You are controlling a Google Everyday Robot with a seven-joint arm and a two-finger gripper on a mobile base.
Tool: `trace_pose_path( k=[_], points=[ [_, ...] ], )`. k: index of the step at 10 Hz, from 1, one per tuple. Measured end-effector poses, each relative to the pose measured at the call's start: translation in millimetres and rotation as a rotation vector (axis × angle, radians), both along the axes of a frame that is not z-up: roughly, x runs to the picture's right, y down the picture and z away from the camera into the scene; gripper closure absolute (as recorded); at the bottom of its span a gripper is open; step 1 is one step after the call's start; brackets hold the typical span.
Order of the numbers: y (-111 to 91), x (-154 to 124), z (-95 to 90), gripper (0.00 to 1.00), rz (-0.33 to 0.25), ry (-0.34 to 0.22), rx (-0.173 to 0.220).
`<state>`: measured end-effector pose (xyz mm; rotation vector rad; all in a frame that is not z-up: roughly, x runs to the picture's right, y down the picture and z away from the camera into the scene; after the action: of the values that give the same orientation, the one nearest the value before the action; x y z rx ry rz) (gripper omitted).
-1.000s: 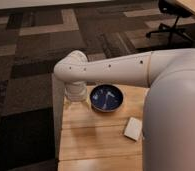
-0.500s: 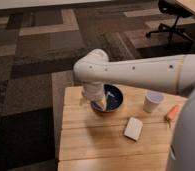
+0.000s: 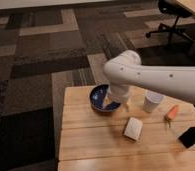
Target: Place the white sponge in the ceramic cup
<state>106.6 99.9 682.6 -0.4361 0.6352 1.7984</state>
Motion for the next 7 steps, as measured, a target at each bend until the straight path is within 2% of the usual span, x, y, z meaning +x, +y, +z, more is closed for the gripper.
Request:
trace_pose_path(
  k=[7],
  points=[
    [1.1,2.1,0.6,0.35,0.001,0.004,-0.004]
  ],
)
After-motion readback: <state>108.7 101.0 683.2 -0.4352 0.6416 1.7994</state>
